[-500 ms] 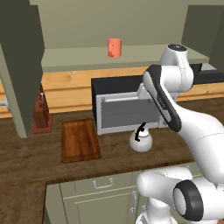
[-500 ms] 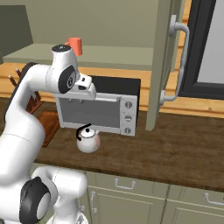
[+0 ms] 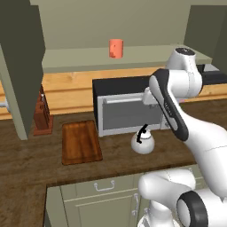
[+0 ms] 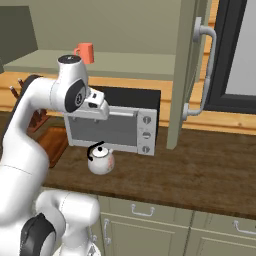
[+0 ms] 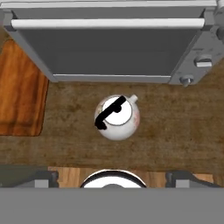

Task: Pick the kettle from the counter and place it on the tray. Then pick the mug from the cabinet and place it on the tray. Then close the cabinet doors.

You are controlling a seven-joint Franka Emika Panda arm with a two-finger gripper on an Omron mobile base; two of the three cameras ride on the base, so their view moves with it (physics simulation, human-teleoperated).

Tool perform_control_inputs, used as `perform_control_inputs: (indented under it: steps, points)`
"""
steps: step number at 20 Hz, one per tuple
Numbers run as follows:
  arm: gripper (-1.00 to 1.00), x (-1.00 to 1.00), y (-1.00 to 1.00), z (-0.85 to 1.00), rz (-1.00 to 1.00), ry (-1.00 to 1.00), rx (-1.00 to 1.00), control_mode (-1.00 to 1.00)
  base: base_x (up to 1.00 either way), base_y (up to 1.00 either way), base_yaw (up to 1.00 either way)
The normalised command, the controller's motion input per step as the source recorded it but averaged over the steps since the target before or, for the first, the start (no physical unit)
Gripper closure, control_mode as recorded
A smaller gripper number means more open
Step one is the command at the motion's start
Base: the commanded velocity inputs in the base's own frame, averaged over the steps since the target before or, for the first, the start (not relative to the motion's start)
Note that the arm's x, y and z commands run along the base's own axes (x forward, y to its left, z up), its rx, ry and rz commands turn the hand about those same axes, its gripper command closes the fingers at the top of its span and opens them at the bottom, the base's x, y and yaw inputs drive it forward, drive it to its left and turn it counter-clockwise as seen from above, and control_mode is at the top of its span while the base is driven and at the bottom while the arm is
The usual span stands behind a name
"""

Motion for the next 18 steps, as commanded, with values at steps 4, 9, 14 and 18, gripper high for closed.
perform_control_inputs:
  steps: [4, 9, 14, 18]
  points:
    - [-1.00, -0.39, 0.00, -0.21, -0.02, -0.04, 0.12, -1.00, 0.00, 0.00, 0.00]
    - [-1.00, -0.13, 0.06, -0.20, -0.11, 0.00, 0.04, -1.00, 0.00, 0.00, 0.00]
    - [-1.00, 0.05, 0.09, -0.15, -0.17, 0.10, 0.08, -1.00, 0.00, 0.00, 0.00]
    - [-1.00, 0.11, 0.09, -0.26, -0.16, 0.18, 0.12, -1.00, 0.00, 0.00, 0.00]
